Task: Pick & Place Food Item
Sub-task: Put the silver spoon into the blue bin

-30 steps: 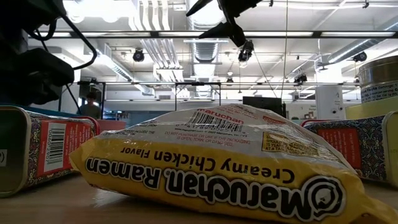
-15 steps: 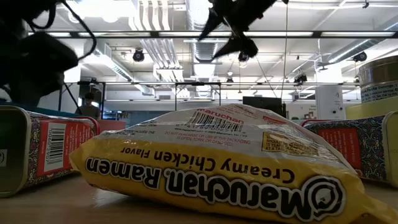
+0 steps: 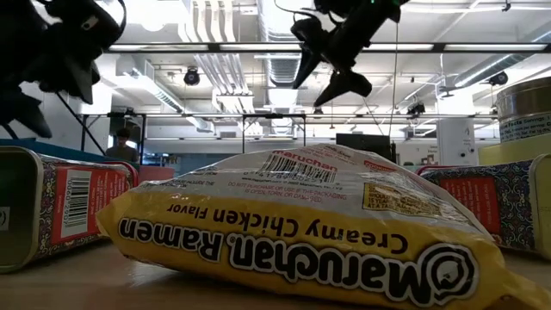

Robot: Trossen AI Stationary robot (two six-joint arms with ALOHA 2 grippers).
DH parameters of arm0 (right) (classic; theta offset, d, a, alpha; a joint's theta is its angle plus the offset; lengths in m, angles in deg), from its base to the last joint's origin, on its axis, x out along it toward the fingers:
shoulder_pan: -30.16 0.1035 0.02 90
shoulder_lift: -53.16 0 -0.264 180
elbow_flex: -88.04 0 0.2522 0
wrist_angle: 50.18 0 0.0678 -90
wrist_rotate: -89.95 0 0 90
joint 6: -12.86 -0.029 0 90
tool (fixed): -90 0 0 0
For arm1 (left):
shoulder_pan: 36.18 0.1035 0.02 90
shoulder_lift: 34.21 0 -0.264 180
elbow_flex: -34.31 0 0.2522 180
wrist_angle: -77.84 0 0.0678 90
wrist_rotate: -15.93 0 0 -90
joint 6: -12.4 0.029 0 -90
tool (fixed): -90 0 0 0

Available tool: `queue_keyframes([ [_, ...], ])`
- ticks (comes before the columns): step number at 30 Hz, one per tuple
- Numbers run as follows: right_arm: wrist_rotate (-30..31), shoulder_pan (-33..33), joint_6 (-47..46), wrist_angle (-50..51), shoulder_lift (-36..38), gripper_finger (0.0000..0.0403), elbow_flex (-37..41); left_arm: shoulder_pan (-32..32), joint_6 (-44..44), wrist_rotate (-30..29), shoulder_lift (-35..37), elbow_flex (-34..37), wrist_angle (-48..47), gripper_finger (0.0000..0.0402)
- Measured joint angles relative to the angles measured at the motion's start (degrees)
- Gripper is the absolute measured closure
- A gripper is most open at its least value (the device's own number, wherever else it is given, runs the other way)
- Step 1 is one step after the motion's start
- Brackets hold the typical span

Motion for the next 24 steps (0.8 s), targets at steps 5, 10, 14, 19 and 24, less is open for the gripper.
queue_keyframes([
  [5,-4.25,-1.75,2.20,0.09,-5.48,0.0125,-0.02,0.93,3.28,-0.79,0.57,-2.55,-0.35,0.0126],
  [10,-5.54,-2.29,2.24,-0.30,-11.08,0.0125,-0.19,3.14,10.75,-5.73,0.57,-7.08,-0.25,0.0127],
  [14,-5.82,-2.83,4.09,0.39,-15.29,0.0125,-3.65,6.71,16.74,-6.67,0.57,-9.86,-0.42,0.0127],
  [19,-5.39,-3.90,8.90,9.73,-22.13,0.0125,-15.06,11.60,22.70,-4.78,0.57,-10.64,-0.46,0.0127],
  [24,-4.02,-5.13,12.72,26.33,-30.57,0.0125,-29.68,13.45,25.67,-2.18,0.55,-10.56,-1.19,0.0127],
])
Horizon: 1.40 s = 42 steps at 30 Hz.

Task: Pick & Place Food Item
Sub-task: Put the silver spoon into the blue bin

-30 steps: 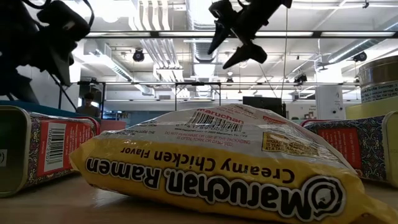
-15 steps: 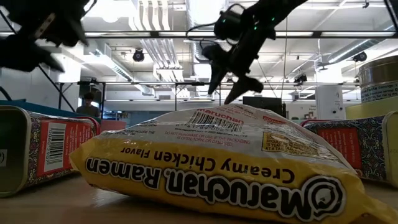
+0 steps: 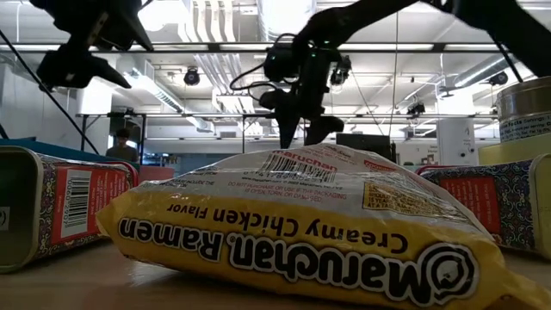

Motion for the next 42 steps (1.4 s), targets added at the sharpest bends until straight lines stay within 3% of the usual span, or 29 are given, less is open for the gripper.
queue_keyframes([
  [7,-0.44,-1.61,4.34,10.90,-10.84,0.0125,-15.60,0.17,1.44,0.06,-0.02,0.00,-0.61,0.0127],
  [11,-4.17,-1.80,5.67,14.57,-15.14,0.0125,-20.26,0.17,1.61,0.08,-0.02,0.02,-0.59,0.0127],
  [16,-4.68,-2.01,6.76,15.39,-17.91,0.0125,-23.97,0.17,1.83,0.08,-0.01,0.07,-0.60,0.0127],
  [24,-7.95,-4.05,7.68,16.41,-19.74,0.0137,-23.15,0.17,1.83,0.10,-0.01,0.07,-0.57,0.0127],
  [35,-8.25,-5.01,6.80,16.75,-19.68,0.0244,-21.92,0.17,1.61,0.33,-0.02,0.07,-0.06,0.0127],
  [42,-12.14,-4.94,6.48,16.81,-19.68,0.0240,-21.84,0.17,1.27,0.76,-0.02,0.07,-0.06,0.0127],
])
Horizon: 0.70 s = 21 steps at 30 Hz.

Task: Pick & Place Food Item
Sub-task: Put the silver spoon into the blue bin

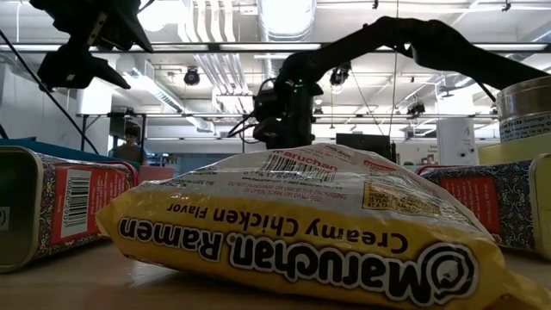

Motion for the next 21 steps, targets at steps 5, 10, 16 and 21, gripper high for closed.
queue_keyframes([
  [5,0.02,-0.26,0.18,-0.24,0.00,0.0190,0.38,0.00,-0.05,0.15,0.00,0.00,0.01,0.0127],
  [10,0.05,-0.61,0.58,-1.90,-0.02,0.0139,2.76,0.00,-0.04,0.17,0.00,0.00,0.02,0.0127],
  [16,0.06,-0.57,-0.22,-2.90,-0.02,0.0122,5.59,0.00,-0.03,0.38,0.00,0.00,0.16,0.0127],
  [21,2.06,-0.58,-0.49,-4.69,-0.02,0.0159,7.17,0.00,-0.05,0.39,0.00,0.00,0.46,0.0127],
])
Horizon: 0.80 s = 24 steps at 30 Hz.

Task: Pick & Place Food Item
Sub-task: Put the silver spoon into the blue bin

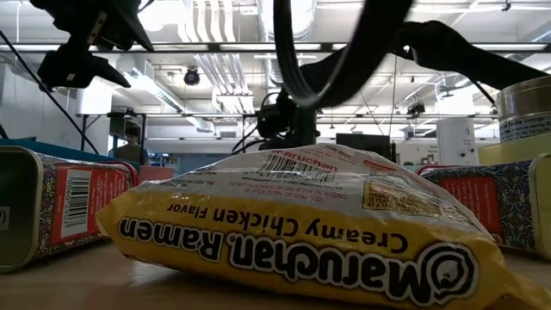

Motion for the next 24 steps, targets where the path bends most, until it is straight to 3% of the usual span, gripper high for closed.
queue_keyframes([
  [13,8.55,1.11,-3.03,-0.52,0.11,0.0275,1.14,0.00,-0.07,0.44,0.02,0.00,0.00,0.0126],
  [24,10.21,1.97,-0.66,-0.49,0.18,0.0381,1.21,0.00,-0.07,0.45,0.02,0.00,-0.02,0.0126],
])
